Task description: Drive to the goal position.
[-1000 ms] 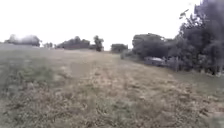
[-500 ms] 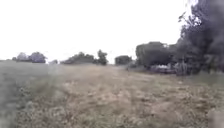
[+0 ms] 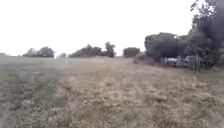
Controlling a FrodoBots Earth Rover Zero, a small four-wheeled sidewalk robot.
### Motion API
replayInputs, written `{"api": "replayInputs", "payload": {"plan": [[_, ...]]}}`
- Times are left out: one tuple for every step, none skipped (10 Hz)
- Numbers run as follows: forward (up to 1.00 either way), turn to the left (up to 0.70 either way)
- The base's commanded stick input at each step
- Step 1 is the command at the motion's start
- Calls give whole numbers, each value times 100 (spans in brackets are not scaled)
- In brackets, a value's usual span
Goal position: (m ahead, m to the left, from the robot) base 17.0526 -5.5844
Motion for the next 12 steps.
{"api": "replayInputs", "payload": {"plan": [[70,0],[70,0],[70,0],[70,-1],[70,-7],[70,-13],[70,-20],[70,-26],[70,-32],[70,-34],[70,-33],[70,-33]]}}
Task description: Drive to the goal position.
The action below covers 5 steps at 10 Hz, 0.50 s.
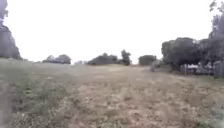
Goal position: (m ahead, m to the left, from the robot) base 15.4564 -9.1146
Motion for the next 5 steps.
{"api": "replayInputs", "payload": {"plan": [[70,-34],[70,-34],[70,-34],[70,-34],[70,-33]]}}
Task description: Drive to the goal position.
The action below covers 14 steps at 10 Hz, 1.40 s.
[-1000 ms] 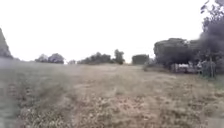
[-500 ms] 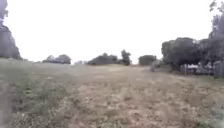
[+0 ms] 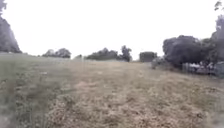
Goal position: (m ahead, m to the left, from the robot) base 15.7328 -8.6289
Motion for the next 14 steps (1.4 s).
{"api": "replayInputs", "payload": {"plan": [[70,-33],[70,-33],[70,-33],[70,-34],[70,-34],[70,-34],[70,-34],[70,-34],[70,-34],[70,-34],[70,-34],[70,-18],[70,-2],[70,0]]}}
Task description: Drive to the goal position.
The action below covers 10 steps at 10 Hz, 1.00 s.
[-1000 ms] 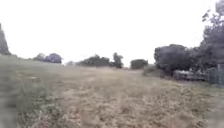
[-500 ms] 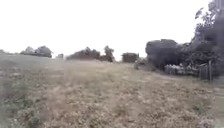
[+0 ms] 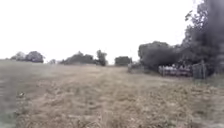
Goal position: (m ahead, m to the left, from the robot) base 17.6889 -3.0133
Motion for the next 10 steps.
{"api": "replayInputs", "payload": {"plan": [[70,0],[70,0],[70,0],[70,0],[70,0],[70,0],[70,0],[70,0],[70,0],[70,0]]}}
